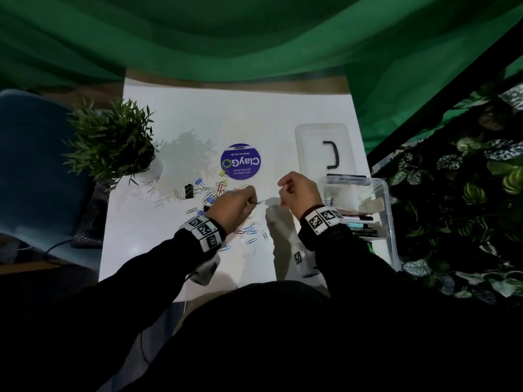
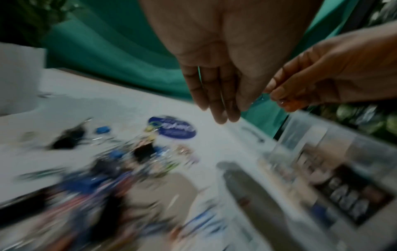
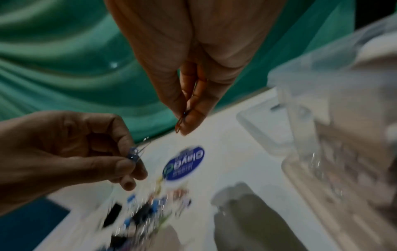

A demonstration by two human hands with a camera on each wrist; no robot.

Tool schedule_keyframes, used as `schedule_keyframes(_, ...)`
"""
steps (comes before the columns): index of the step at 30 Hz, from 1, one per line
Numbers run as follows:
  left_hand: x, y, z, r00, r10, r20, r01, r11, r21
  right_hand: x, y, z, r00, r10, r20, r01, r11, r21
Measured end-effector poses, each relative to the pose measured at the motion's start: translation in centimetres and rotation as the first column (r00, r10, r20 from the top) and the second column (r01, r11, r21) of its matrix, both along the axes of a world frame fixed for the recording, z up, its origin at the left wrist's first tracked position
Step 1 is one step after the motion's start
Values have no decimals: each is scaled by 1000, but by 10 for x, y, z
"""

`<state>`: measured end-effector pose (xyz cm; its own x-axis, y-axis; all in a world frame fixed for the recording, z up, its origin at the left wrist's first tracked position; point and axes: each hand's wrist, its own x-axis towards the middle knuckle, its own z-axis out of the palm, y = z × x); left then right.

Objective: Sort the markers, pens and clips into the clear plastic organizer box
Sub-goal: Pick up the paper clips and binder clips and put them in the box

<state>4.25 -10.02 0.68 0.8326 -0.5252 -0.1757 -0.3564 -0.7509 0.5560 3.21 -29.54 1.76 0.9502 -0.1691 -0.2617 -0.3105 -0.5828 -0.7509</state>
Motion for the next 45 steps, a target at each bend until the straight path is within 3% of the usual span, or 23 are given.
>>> schedule_keyframes(4,13,-73,38,1000,11,2,-10,985,-175,-4,-57,26,985,-130,116,137,989,-56)
schedule_keyframes(7,17,-125,48,1000,-13,-3,12,987,-157,-10,-98,35,975,-149,164,180,966,-188)
schedule_keyframes(13,20,-170,31,996,-82,-24,82,997,3,-4,-120,27,998,43,-52,-61,910,-410)
schedule_keyframes(18,22,-123,11,997,63,-43,-63,998,17,-4,-99,32,995,102,-17,-101,921,-375)
schedule_keyframes(22,10,-68,-11,993,90,-75,-78,986,148,3,-55,30,984,180,-16,-177,947,-269)
schedule_keyframes(26,-9,6,-44,984,137,-112,-101,954,281,2,5,16,892,403,-206,-447,854,-266)
schedule_keyframes(29,-21,52,-59,973,206,-106,-156,921,356,-7,40,-14,808,456,-373,-568,772,-285)
schedule_keyframes(35,-23,96,-76,995,52,-88,-6,889,457,-28,61,-71,741,347,-575,-598,730,-331)
schedule_keyframes(40,-20,123,-79,1000,4,10,-8,855,518,-30,84,-81,683,499,-533,-711,621,-330)
schedule_keyframes(43,-18,127,-73,999,14,30,-26,878,479,-28,92,-84,690,541,-481,-714,615,-334)
schedule_keyframes(45,-20,120,-64,999,-28,-23,35,904,426,-26,94,-85,693,558,-458,-717,606,-346)
